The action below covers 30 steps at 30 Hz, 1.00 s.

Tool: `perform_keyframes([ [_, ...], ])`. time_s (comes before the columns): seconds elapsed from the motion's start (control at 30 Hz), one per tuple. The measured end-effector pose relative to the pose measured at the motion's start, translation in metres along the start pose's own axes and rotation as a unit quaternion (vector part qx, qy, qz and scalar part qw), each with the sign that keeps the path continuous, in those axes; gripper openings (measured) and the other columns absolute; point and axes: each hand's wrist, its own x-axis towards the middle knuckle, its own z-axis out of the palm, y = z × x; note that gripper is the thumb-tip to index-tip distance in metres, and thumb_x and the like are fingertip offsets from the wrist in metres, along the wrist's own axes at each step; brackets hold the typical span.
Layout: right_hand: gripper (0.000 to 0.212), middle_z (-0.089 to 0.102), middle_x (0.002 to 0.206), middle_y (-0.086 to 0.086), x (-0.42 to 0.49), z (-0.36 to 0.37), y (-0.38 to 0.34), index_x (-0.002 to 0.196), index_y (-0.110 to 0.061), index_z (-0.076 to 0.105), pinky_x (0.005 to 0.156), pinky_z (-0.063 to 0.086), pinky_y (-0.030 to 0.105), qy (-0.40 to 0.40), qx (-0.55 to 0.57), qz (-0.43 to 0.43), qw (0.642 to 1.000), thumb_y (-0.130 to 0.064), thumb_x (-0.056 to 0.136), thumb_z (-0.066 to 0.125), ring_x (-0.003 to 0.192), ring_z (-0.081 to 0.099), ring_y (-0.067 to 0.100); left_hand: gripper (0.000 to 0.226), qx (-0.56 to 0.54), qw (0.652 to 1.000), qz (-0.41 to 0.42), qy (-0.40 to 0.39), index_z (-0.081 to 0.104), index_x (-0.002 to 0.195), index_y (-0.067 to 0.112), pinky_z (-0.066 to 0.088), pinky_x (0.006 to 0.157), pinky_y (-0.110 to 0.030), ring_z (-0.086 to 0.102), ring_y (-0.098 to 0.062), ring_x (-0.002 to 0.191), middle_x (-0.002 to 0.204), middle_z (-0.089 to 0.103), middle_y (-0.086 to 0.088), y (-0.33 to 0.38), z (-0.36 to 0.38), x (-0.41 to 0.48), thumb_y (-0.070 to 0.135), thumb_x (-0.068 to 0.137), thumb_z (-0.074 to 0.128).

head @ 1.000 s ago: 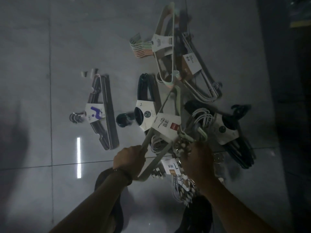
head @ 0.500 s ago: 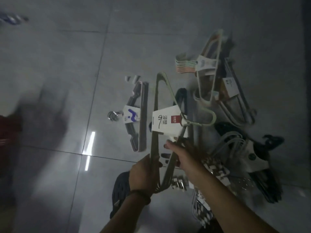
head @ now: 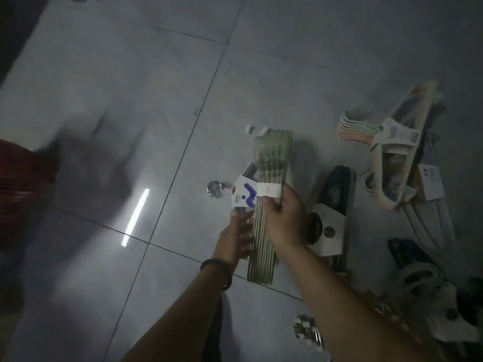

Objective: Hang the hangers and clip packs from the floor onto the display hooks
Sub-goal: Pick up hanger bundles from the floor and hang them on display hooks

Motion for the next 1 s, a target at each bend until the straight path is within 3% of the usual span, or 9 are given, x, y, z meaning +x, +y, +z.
perform_keyframes([
  [0.13, 0.066, 0.068, 0.114, -0.011, 0.005, 0.043, 0.031, 0.155, -0.05, 0.034, 0.091, 0.059, 0.036, -0.175, -0.113, 0.011, 0.978, -0.009, 0.105, 0.05, 0.105, 0.067, 0.011, 0.071, -0.037, 0.999, -0.035, -0.004, 0.056, 0.139, 0.034, 0.036, 0.118, -0.051, 0.048, -0.025, 0.141, 0.154, 0.053, -0.002, -0.002, -0.031, 0.029, 0.074, 0.101, 0.012],
  [0.2, 0.059, 0.065, 0.119, -0.011, 0.004, 0.052, 0.052, 0.149, -0.048, 0.041, 0.091, 0.059, 0.034, -0.24, -0.163, 0.054, 0.955, -0.011, 0.105, 0.053, 0.108, 0.065, 0.012, 0.064, 0.009, 0.999, -0.036, 0.006, 0.046, 0.148, 0.037, 0.025, 0.121, -0.049, 0.041, -0.022, 0.145, 0.164, 0.039, -0.003, -0.006, -0.039, 0.041, 0.07, 0.103, 0.016],
  [0.3, 0.029, 0.063, 0.12, -0.008, 0.012, 0.056, 0.076, 0.121, -0.038, 0.053, 0.073, 0.06, 0.026, -0.152, -0.203, 0.043, 0.966, -0.024, 0.1, 0.066, 0.108, 0.067, 0.016, 0.044, 0.031, 0.999, -0.015, 0.008, 0.042, 0.148, 0.035, 0.03, 0.109, -0.039, 0.052, -0.004, 0.106, 0.162, 0.042, -0.006, -0.011, -0.045, 0.058, 0.054, 0.109, 0.035],
  [0.37, 0.038, 0.057, 0.125, 0.002, 0.023, 0.057, 0.084, 0.122, -0.029, 0.048, 0.065, 0.053, 0.016, -0.084, -0.242, 0.034, 0.966, -0.033, 0.094, 0.073, 0.105, 0.064, 0.017, 0.041, 0.029, 0.998, -0.044, 0.015, 0.042, 0.144, 0.034, 0.03, 0.115, -0.047, 0.051, -0.013, 0.11, 0.156, 0.05, -0.005, -0.019, -0.051, 0.069, 0.049, 0.106, 0.049],
  [0.47, 0.057, 0.064, 0.124, 0.005, 0.037, 0.061, 0.095, 0.135, -0.018, 0.05, 0.071, 0.057, 0.026, -0.135, -0.21, 0.157, 0.955, -0.048, 0.093, 0.072, 0.102, 0.068, 0.021, 0.046, -0.001, 0.997, -0.074, 0.032, 0.035, 0.139, 0.042, 0.033, 0.117, -0.058, 0.057, -0.017, 0.11, 0.125, 0.065, 0.006, -0.035, -0.056, 0.081, 0.042, 0.102, 0.062],
  [0.57, 0.046, 0.07, 0.109, -0.004, 0.042, 0.064, 0.107, 0.123, -0.023, 0.056, 0.072, 0.053, 0.028, -0.183, -0.135, 0.229, 0.946, -0.059, 0.096, 0.062, 0.095, 0.069, 0.016, 0.052, -0.033, 0.998, -0.053, 0.024, 0.034, 0.146, 0.039, 0.047, 0.101, -0.048, 0.06, -0.012, 0.105, 0.119, 0.064, 0.006, -0.043, -0.048, 0.092, 0.029, 0.103, 0.062],
  [0.73, 0.023, 0.073, 0.092, -0.007, 0.038, 0.074, 0.122, 0.118, -0.03, 0.063, 0.054, 0.047, 0.023, -0.148, -0.146, 0.199, 0.958, -0.046, 0.102, 0.058, 0.077, 0.07, 0.01, 0.06, -0.057, 0.998, -0.023, 0.031, 0.037, 0.15, 0.033, 0.051, 0.081, -0.034, 0.061, -0.021, 0.118, 0.134, 0.063, 0.0, -0.051, -0.032, 0.102, 0.008, 0.1, 0.06],
  [0.87, 0.017, 0.071, 0.09, -0.008, 0.028, 0.061, 0.128, 0.118, -0.032, 0.061, 0.05, 0.046, 0.02, -0.132, -0.156, 0.201, 0.958, -0.04, 0.104, 0.056, 0.071, 0.069, 0.007, 0.06, -0.033, 0.998, -0.036, 0.047, 0.036, 0.138, 0.044, 0.059, 0.059, -0.024, 0.069, -0.021, 0.106, 0.124, 0.069, -0.002, -0.05, -0.039, 0.099, 0.016, 0.096, 0.069],
  [1.0, 0.016, 0.068, 0.094, -0.001, 0.016, 0.05, 0.124, 0.12, -0.029, 0.057, 0.056, 0.047, 0.027, -0.148, -0.189, 0.148, 0.959, -0.029, 0.107, 0.048, 0.077, 0.069, 0.016, 0.057, 0.016, 0.996, -0.081, 0.045, 0.044, 0.131, 0.028, 0.043, 0.082, -0.037, 0.064, -0.023, 0.11, 0.121, 0.069, -0.009, -0.041, -0.043, 0.097, 0.038, 0.087, 0.078],
])
